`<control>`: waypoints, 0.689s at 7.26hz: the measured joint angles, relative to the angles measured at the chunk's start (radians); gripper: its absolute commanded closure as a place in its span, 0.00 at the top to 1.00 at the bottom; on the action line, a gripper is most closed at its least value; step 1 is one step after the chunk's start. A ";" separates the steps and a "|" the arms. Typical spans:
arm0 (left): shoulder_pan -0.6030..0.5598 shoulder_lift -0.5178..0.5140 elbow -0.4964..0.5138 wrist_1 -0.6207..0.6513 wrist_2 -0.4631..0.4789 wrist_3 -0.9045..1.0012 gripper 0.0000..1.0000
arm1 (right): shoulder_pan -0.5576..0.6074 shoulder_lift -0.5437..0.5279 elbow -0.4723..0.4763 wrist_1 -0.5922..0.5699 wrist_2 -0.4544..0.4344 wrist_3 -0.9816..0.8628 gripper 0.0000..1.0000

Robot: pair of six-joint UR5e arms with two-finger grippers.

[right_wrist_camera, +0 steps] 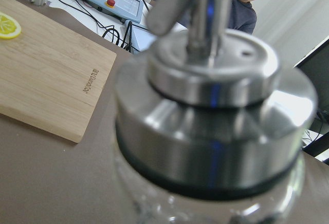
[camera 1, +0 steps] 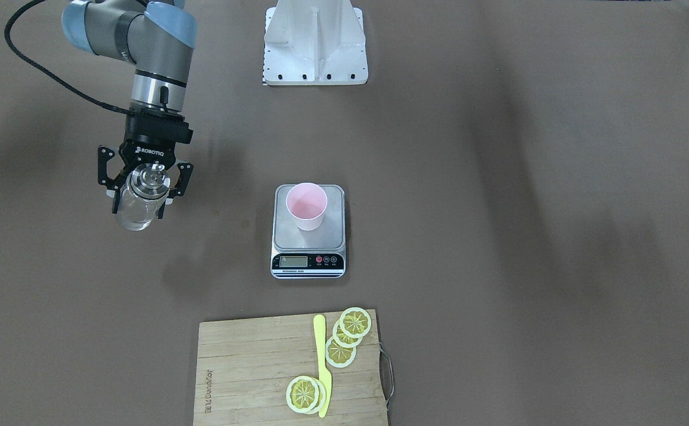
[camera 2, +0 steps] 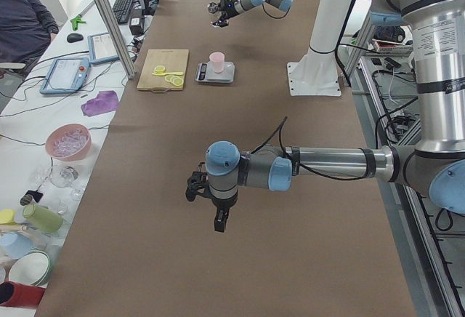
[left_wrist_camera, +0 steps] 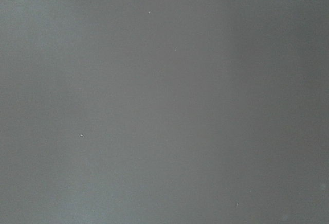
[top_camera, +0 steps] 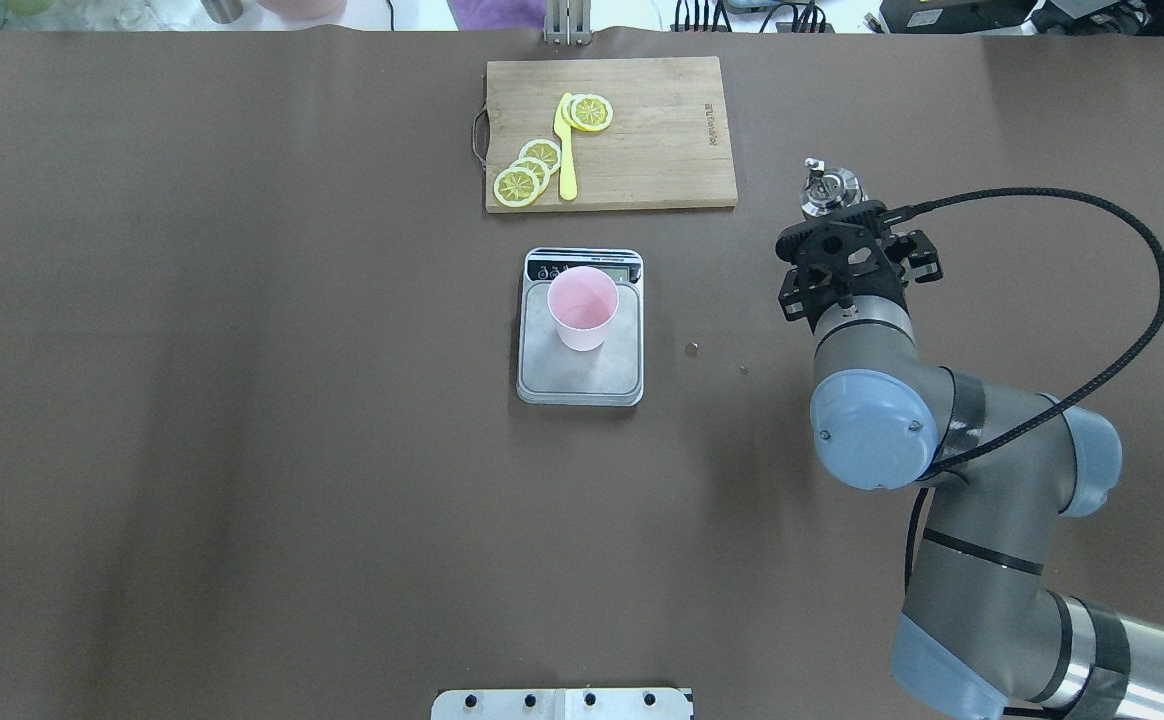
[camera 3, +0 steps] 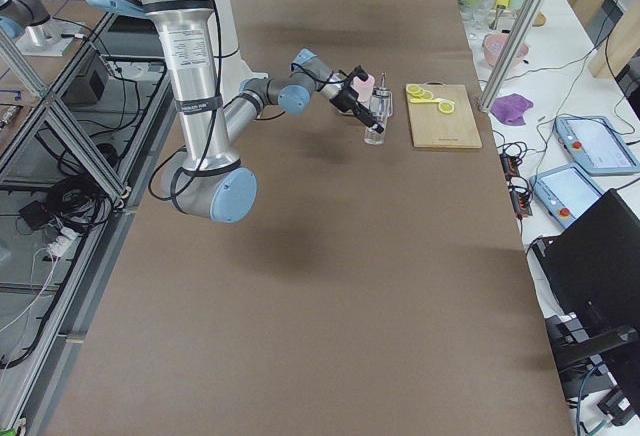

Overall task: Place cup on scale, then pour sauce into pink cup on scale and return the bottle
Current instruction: 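Carry the sauce bottle with the right gripper toward the pink cup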

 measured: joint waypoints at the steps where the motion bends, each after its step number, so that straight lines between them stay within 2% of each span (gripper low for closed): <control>1: 0.000 0.001 0.002 0.000 0.000 0.000 0.98 | -0.022 0.021 0.000 -0.080 -0.024 0.016 0.00; 5: 0.000 0.012 0.004 0.000 0.000 0.000 0.98 | -0.087 0.145 -0.005 -0.403 -0.057 0.095 0.00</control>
